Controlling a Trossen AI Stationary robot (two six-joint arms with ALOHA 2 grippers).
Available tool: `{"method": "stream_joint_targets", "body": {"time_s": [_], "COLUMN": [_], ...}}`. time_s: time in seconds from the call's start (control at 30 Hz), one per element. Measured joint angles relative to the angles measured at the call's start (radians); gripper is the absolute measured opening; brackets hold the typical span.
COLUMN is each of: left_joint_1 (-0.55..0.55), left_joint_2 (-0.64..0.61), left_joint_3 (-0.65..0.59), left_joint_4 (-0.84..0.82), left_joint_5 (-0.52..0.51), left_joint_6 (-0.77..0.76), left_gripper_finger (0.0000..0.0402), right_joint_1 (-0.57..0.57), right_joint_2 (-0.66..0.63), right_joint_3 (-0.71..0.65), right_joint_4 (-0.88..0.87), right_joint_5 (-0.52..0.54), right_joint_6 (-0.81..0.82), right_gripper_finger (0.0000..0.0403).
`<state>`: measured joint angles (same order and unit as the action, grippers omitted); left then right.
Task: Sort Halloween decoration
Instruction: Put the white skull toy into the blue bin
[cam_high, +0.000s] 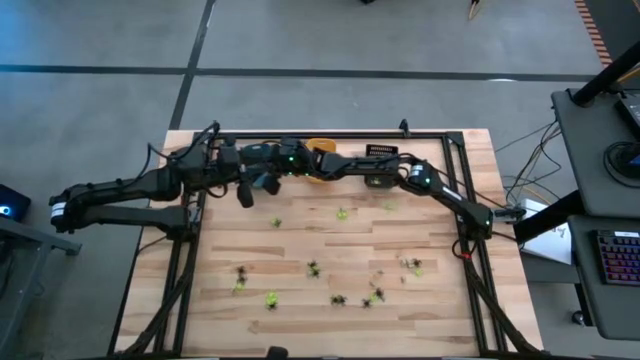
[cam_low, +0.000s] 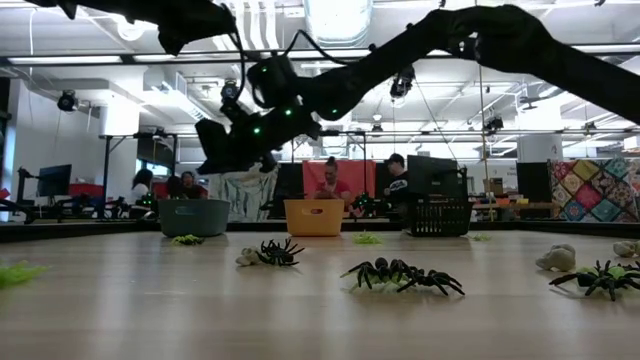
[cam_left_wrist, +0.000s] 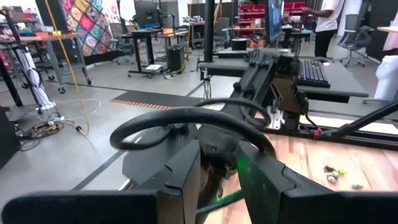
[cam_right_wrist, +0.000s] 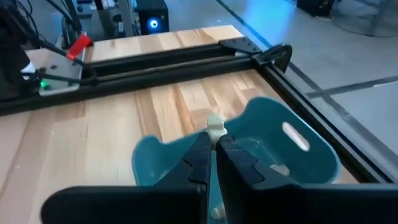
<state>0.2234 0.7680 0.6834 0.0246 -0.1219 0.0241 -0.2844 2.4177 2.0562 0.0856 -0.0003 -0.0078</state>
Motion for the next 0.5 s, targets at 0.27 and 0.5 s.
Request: {"method": "stream_joint_targets", "body": {"time_s": [0.27, 0.5], "left_joint_1": [0.0, 0.0], "left_joint_2": [-0.002, 0.002], "left_joint_3": [0.0, 0.0], "left_joint_4": [-0.029, -0.026], "left_joint_5": [0.0, 0.0], "left_joint_6": [-0.001, -0.008], "left_gripper_finger": [0.0088, 0.0088], "right_joint_1": [0.0, -0.002], "right_joint_2": [0.021, 0.017], "right_joint_3": [0.02, 0.018], "right_joint_4": [-0.026, -0.051], "right_joint_5": [-0.008, -0.008], "right_joint_6": [0.016, 0.011], "right_gripper_finger": [0.0021, 0.0089]}}
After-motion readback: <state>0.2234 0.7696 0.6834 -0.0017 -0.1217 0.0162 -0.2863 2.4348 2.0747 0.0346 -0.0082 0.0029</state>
